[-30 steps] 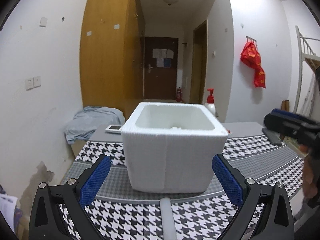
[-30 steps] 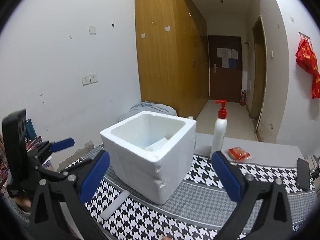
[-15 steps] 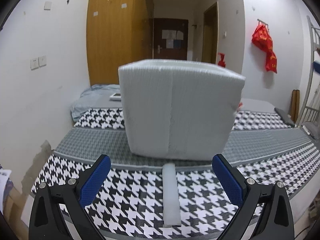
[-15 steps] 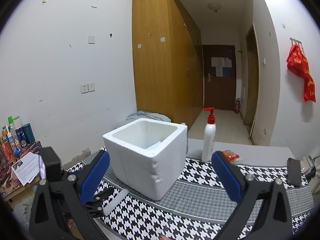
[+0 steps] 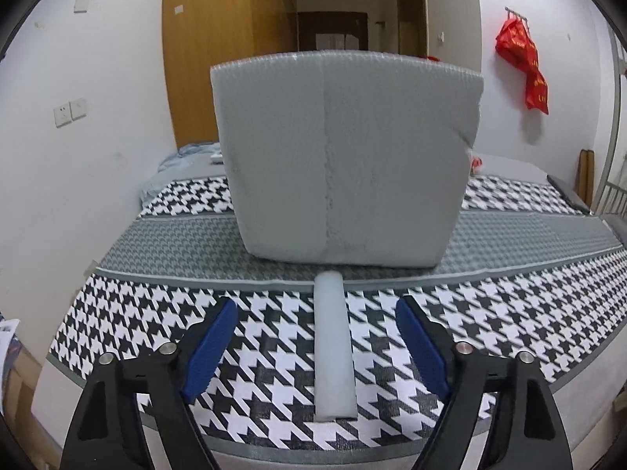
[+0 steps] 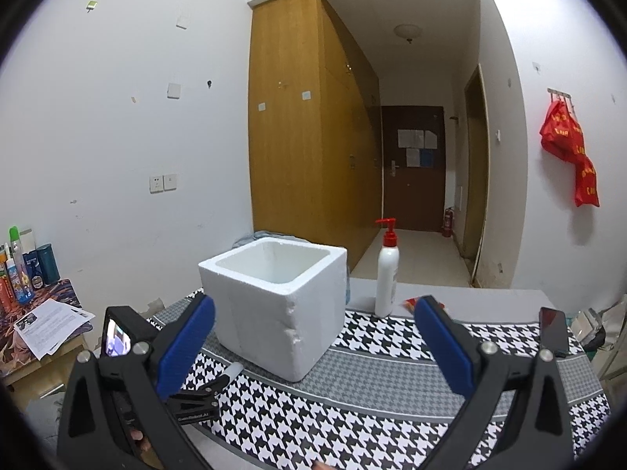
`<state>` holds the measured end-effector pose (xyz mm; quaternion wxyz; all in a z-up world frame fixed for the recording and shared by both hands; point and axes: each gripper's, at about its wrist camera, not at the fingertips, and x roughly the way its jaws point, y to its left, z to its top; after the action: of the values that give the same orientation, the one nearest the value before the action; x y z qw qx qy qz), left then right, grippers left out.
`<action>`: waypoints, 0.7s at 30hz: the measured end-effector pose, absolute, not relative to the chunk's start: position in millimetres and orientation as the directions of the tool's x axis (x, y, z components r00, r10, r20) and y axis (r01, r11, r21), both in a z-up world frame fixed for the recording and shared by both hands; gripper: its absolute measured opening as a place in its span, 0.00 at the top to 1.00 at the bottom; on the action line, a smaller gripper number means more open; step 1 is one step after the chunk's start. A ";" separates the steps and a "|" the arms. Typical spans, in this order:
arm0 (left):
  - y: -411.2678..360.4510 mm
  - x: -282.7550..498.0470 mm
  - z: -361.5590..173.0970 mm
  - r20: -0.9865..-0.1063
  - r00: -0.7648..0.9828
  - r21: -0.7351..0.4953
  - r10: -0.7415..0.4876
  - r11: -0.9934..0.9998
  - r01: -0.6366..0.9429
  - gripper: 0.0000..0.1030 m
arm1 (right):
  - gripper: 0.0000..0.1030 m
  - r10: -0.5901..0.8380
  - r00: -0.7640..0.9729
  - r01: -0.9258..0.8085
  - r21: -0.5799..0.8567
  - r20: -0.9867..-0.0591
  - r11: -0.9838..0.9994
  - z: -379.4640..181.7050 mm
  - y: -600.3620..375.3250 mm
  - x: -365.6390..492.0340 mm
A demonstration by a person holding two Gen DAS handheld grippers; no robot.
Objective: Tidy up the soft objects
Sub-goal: 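Move the left gripper back toward the white foam roll on the runner, then close the left gripper on the white foam roll and lift it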
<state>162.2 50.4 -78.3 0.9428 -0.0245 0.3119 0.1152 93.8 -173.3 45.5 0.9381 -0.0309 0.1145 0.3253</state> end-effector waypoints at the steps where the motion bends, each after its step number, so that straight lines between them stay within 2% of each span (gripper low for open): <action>1: 49.8 162.2 -79.7 -0.598 0.776 0.026 0.200 0.973 -0.231 0.25 | 0.00 0.602 0.762 -0.617 0.016 -0.236 0.787 44.9 -174.3 92.4; 9: 44.1 167.0 -99.6 -0.642 0.739 0.051 0.204 0.973 -0.225 0.38 | 0.00 0.604 0.768 -0.611 0.037 -0.213 0.791 37.4 -191.6 72.4; 10: 43.9 167.3 -100.3 -0.646 0.736 0.049 0.202 0.973 -0.224 0.45 | 0.00 0.599 0.773 -0.607 0.032 -0.210 0.794 37.0 -192.9 69.2; 13: 42.7 169.2 -101.9 -0.656 0.728 0.047 0.198 0.974 -0.222 0.45 | 0.00 0.592 0.780 -0.601 0.021 -0.204 0.799 36.4 -195.2 62.4; 15: 43.2 171.1 -105.0 -0.681 0.711 0.028 0.175 0.977 -0.213 0.50 | 0.00 0.586 0.785 -0.595 0.021 -0.203 0.804 36.0 -196.8 59.7; 21: 35.2 166.0 -111.4 -0.673 0.718 0.027 0.179 0.975 -0.219 0.55 | 0.00 0.586 0.786 -0.592 0.035 -0.195 0.805 34.6 -203.4 52.4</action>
<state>166.0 35.2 -111.4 0.9263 -0.0273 0.3601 0.1075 52.4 -203.4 34.6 0.9449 -0.0141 0.0987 0.3117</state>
